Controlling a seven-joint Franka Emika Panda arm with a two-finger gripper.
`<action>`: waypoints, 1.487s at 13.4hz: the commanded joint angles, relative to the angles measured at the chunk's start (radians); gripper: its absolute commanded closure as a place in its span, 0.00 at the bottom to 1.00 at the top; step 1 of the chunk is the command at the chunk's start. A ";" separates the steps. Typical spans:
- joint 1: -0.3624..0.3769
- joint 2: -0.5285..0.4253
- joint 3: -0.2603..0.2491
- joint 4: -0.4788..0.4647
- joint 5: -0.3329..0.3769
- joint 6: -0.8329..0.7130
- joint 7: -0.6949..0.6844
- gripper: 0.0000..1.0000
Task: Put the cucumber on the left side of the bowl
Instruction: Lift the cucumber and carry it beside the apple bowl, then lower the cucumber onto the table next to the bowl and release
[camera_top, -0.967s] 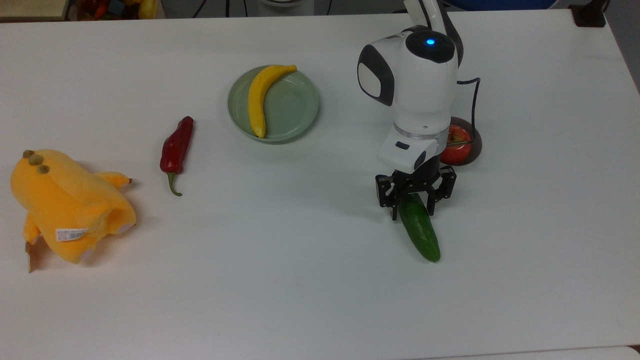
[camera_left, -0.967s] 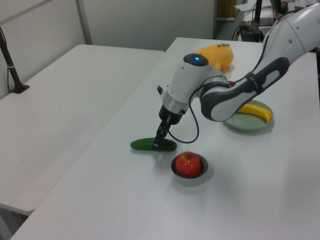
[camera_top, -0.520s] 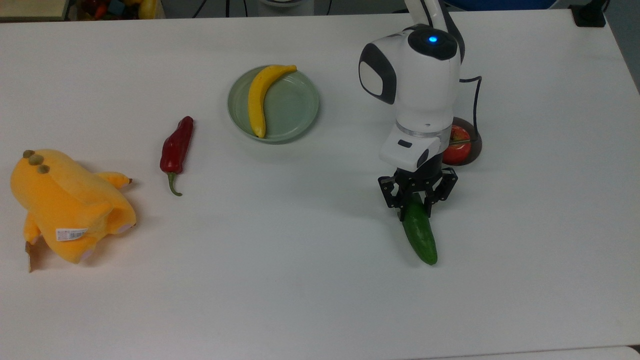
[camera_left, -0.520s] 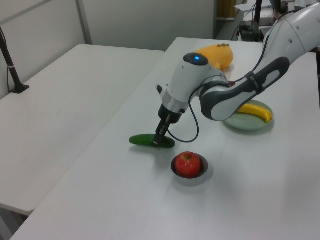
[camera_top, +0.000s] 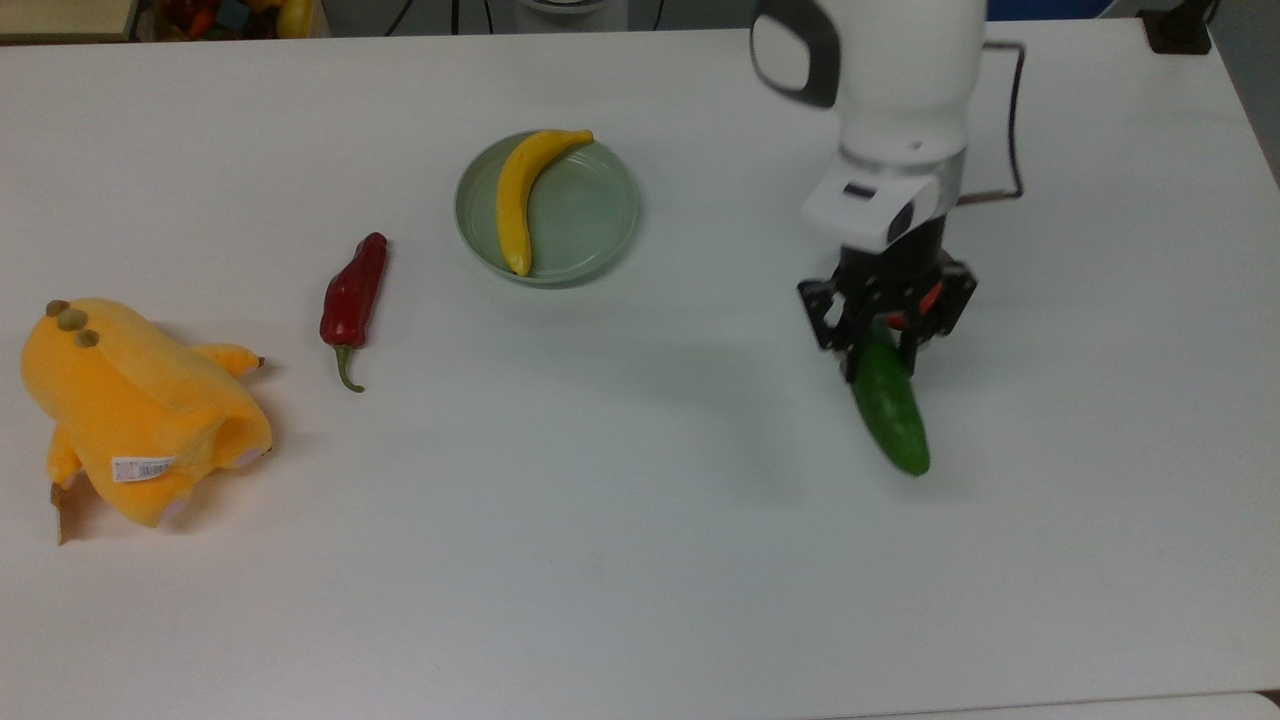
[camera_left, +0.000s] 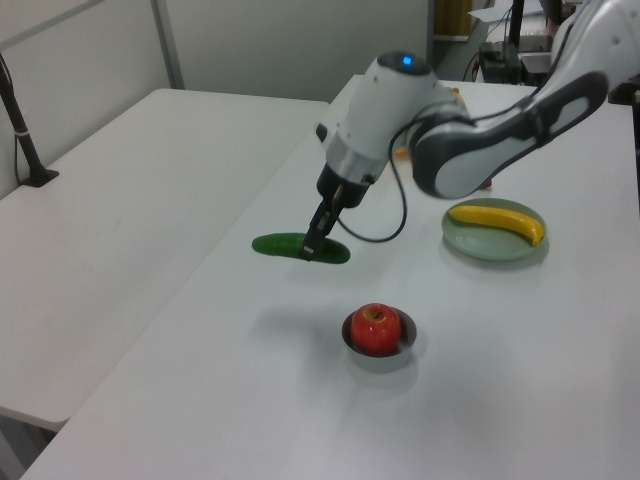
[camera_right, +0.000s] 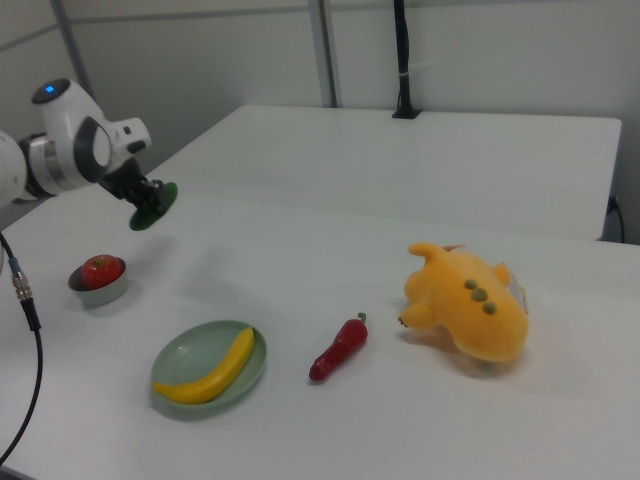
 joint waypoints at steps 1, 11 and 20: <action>0.006 -0.130 0.067 -0.096 -0.012 -0.107 0.095 1.00; 0.115 -0.130 0.176 -0.220 -0.187 -0.119 0.409 1.00; 0.156 -0.044 0.199 -0.220 -0.367 -0.108 0.566 1.00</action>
